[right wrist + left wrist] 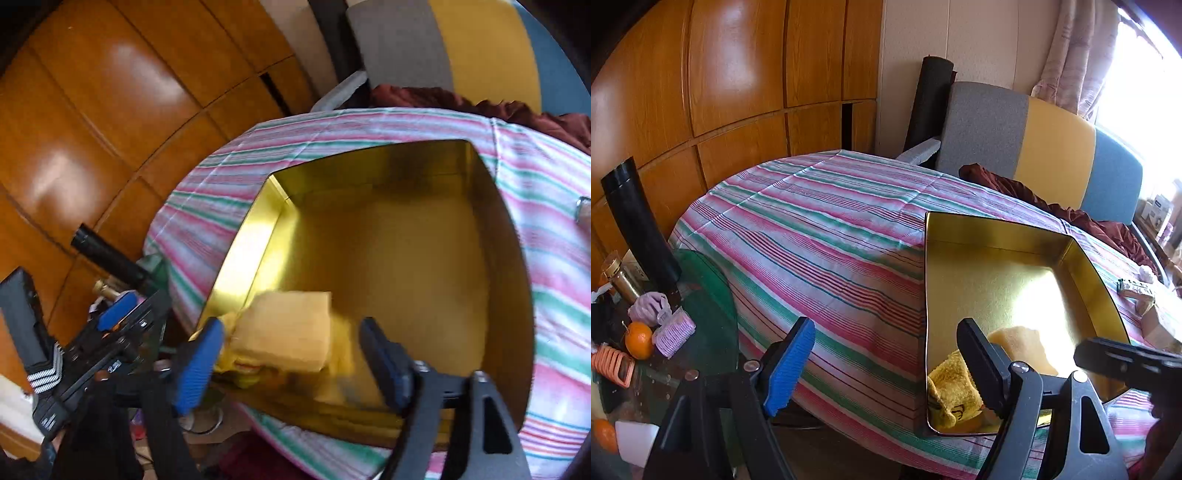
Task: Organize objects
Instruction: 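Carry the yellow sponge over the gold tray and open the right tool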
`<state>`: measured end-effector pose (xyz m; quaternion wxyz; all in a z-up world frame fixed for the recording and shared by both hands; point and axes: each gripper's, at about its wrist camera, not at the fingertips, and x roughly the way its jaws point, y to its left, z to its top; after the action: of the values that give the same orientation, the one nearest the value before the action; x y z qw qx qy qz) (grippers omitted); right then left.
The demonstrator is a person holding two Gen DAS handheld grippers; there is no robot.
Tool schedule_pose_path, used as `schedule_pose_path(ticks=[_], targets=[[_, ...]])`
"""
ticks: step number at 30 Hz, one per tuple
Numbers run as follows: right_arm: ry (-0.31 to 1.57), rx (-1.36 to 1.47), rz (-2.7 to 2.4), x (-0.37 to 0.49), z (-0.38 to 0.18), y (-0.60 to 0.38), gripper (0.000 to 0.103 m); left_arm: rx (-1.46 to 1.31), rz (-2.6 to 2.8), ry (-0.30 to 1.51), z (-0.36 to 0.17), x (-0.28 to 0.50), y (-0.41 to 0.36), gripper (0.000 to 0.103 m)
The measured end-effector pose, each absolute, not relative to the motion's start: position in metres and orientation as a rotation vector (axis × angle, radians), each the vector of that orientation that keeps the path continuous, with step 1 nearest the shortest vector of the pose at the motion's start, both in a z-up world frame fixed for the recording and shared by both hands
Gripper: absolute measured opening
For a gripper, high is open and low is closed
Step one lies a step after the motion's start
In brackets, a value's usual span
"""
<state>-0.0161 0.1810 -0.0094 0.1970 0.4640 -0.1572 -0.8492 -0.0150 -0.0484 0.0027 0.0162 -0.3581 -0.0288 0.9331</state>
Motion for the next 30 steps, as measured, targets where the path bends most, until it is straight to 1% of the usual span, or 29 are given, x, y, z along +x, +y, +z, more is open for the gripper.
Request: schedule_pose_path(ticks=[3,4,5,8,17,22,26,30], targets=[[-0.394,1.291,-2.442,-0.007,-0.008,0.185,0.079,-1.1,2.903,-0.074,0.002,-0.014,-0.046,0.082],[-0.382,1.281,-2.462,-0.004,-0.007,0.188,0.08,-1.091,2.907,-0.064,0.002,-0.013,-0.045,0.084],[-0.375,1.273,-2.485,-0.001,-0.005,0.191,0.083,-1.081,2.918,-0.053,0.003,-0.012,-0.044,0.085],[-0.364,1.243,-2.569,0.011,0.001,0.208,0.085,-1.072,2.926,-0.03,0.004,-0.011,-0.041,0.086],[-0.481,1.291,-2.751,0.038,0.002,0.288,0.088,-1.05,2.872,0.038,0.008,-0.004,-0.022,0.09],[-0.53,1.354,-2.845,0.047,0.003,0.336,0.097,-1.015,2.823,0.098,0.015,0.001,-0.001,0.091],[-0.579,1.369,-2.918,0.052,0.01,0.374,0.097,-0.986,2.783,0.136,0.021,0.004,0.018,0.094],[-0.599,1.384,-3.013,0.059,0.02,0.415,0.097,-0.963,2.729,0.173,0.024,0.006,0.037,0.094]])
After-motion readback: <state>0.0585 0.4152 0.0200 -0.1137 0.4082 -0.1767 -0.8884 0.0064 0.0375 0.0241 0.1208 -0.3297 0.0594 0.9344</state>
